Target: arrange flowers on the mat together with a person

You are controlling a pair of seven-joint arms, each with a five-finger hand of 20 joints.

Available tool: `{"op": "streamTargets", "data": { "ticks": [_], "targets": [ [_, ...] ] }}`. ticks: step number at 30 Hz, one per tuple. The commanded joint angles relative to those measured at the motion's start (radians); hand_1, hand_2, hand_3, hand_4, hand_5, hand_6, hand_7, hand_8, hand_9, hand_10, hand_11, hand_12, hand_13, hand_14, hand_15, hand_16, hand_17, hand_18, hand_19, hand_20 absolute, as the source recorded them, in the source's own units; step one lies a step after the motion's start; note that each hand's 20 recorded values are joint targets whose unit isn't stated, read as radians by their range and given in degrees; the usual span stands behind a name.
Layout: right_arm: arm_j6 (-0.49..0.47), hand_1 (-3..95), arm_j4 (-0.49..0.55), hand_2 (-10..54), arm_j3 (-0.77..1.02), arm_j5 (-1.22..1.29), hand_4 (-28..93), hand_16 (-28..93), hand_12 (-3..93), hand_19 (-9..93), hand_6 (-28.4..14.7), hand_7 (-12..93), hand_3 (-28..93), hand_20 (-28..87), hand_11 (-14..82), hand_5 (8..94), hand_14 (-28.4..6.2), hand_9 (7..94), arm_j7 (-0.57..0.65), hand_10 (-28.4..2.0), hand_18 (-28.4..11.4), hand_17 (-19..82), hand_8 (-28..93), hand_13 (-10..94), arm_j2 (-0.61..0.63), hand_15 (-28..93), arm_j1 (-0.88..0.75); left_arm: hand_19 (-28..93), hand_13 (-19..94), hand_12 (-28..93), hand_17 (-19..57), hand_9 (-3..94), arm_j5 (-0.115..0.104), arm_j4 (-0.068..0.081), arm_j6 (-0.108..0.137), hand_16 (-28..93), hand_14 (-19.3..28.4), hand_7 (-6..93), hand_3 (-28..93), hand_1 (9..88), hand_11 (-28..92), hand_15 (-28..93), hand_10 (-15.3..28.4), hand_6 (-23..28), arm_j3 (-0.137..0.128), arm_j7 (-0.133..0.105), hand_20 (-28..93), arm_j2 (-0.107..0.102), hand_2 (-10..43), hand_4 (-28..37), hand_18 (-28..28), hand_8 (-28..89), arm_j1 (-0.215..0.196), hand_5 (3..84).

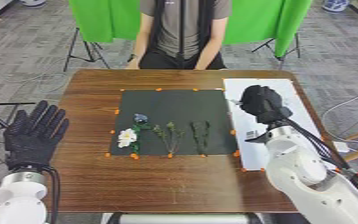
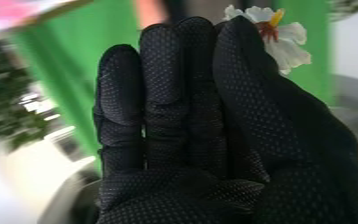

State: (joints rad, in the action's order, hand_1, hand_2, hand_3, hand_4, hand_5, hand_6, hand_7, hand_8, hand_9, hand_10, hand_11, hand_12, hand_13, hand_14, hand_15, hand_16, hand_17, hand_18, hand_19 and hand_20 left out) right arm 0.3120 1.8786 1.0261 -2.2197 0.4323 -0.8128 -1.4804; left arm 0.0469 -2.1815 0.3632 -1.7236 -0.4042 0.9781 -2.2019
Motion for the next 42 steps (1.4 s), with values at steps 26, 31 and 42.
{"op": "streamTargets", "data": {
  "ticks": [26,31,42],
  "targets": [
    [0.066,61.7,-0.311,-8.2,-0.810,0.030,-28,47,45.2,71,3.2,46,63,39,12.3,65.9,-3.8,80.8,-0.028,-7.5,-14.5,38,-2,65,-0.205,44,0.655,36,29,8,-4.3,40.4,0.015,0.001,0.009,-10,13.8,19.3,71,30.4,22,31,15.0,7.3,0.019,0.043,10,0.019,14.4,-28.3,12.5,-12,-0.033,44.5],
    [0.030,61.6,-0.307,-8.1,-0.797,0.005,-28,48,45.0,71,3.1,46,63,39,12.1,65.8,-3.8,80.7,-0.029,-7.5,-14.4,38,-2,65,-0.198,43,0.638,36,29,8,-4.3,40.4,0.011,-0.004,0.017,-10,13.8,19.4,71,30.4,22,31,15.0,7.3,0.006,0.035,10,0.020,14.5,-28.3,12.6,-12,-0.047,44.5],
    [-0.032,60.6,-0.283,-8.2,-0.775,-0.005,-28,47,43.2,70,3.1,44,65,38,10.5,65.3,-3.8,79.9,-0.036,-7.8,-14.8,37,-4,64,-0.195,41,0.610,36,29,8,-4.3,40.4,-0.016,-0.005,0.012,-10,13.8,19.4,71,30.5,22,32,15.0,7.4,0.007,0.029,10,0.020,14.6,-28.3,12.6,-12,-0.043,44.5]
  ]
}}
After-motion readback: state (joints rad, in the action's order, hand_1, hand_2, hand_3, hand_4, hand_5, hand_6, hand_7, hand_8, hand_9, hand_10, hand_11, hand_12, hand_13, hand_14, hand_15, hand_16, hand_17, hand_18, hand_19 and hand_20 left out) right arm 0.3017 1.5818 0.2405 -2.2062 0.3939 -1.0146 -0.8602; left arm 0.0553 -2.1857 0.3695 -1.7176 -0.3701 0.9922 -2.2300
